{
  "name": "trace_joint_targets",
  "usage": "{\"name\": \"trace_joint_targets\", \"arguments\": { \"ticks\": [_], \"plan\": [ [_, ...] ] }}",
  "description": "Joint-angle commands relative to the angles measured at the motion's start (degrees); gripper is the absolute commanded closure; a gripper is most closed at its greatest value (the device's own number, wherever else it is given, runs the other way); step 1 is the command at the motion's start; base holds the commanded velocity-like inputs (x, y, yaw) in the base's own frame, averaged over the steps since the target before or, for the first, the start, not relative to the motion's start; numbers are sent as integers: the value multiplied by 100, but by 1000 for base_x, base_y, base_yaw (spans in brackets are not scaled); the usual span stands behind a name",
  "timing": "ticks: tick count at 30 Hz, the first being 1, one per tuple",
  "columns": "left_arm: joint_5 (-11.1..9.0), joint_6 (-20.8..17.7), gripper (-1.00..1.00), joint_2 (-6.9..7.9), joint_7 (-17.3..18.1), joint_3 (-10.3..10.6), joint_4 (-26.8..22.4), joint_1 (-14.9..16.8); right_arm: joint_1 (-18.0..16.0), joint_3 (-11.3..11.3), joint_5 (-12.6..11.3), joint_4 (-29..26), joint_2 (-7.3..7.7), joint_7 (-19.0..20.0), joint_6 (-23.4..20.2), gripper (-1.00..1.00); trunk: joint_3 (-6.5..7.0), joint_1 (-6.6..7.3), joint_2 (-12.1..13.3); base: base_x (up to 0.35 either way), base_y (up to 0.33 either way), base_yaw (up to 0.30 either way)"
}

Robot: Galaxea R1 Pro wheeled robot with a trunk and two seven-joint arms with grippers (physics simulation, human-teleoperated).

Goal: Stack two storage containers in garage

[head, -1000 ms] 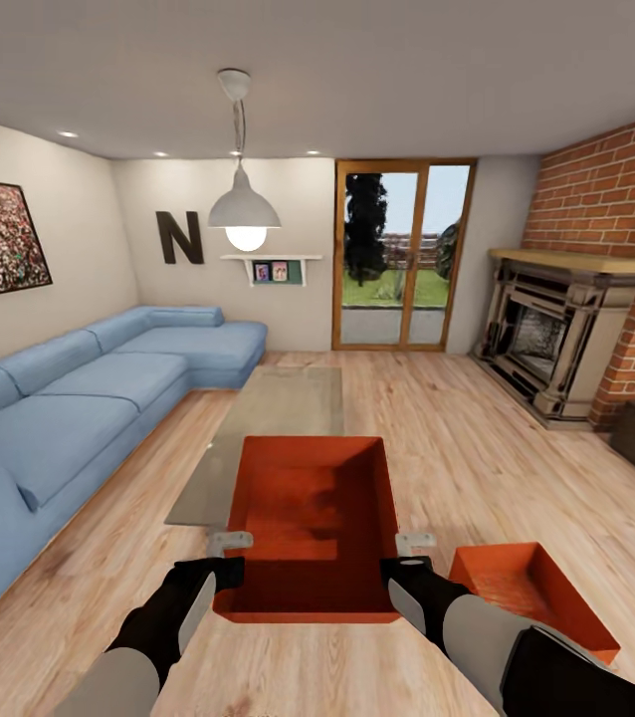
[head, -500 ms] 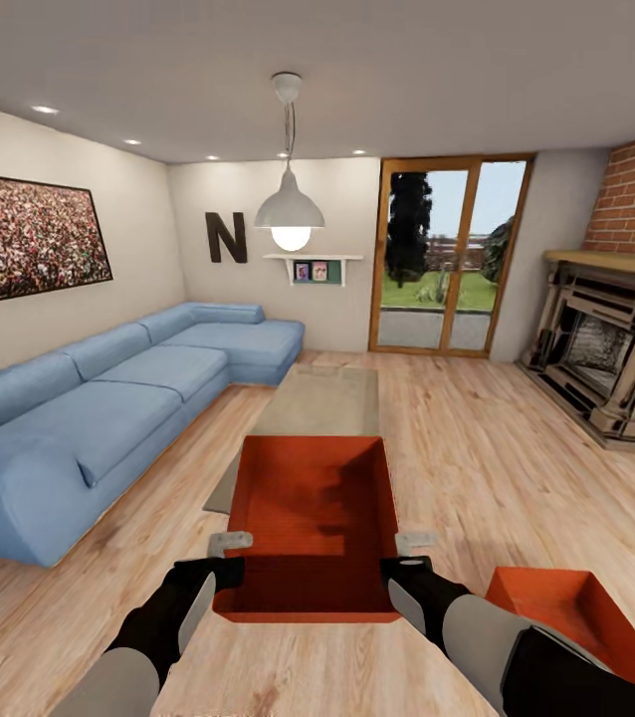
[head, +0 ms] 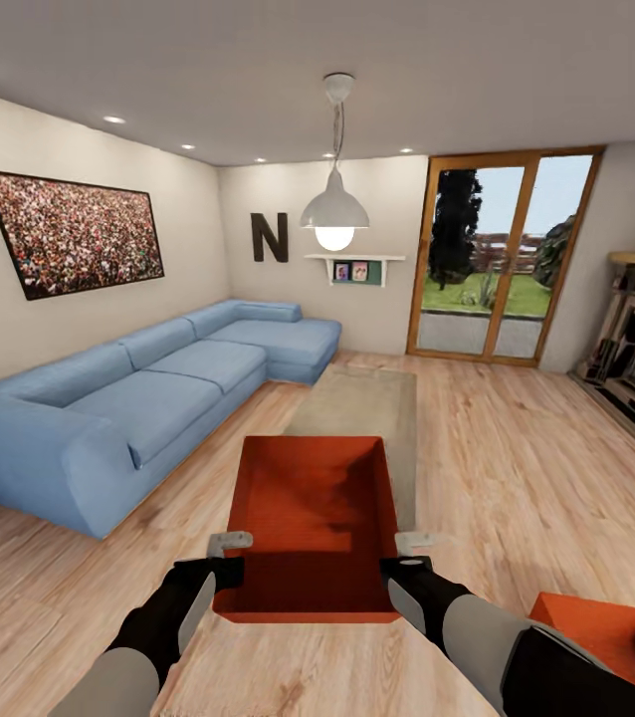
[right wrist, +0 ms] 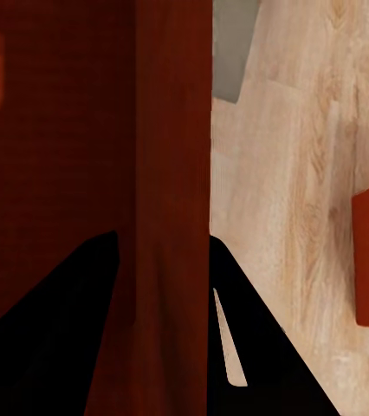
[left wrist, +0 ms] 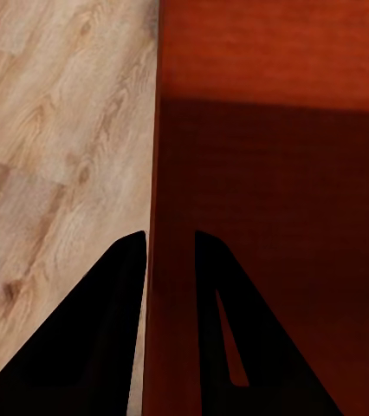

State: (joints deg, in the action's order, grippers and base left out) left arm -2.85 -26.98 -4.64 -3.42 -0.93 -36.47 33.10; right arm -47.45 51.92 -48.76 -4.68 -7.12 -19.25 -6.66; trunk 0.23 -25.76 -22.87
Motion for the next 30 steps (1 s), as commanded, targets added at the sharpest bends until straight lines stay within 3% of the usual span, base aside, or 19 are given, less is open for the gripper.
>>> {"name": "trace_joint_targets", "arguments": {
  "ticks": [1, 30],
  "plan": [
    [92, -36, 100, -4, -54, -30, -18, 4, -1, 64, -28, 108, 5, -71, -37, 100, -2, -2, -5, 0, 0, 269],
    [92, -36, 100, -11, -47, -29, -18, 4, -1, 64, -28, 108, 0, -71, -37, 100, -2, -2, -5, 0, 0, 269]
  ]
}}
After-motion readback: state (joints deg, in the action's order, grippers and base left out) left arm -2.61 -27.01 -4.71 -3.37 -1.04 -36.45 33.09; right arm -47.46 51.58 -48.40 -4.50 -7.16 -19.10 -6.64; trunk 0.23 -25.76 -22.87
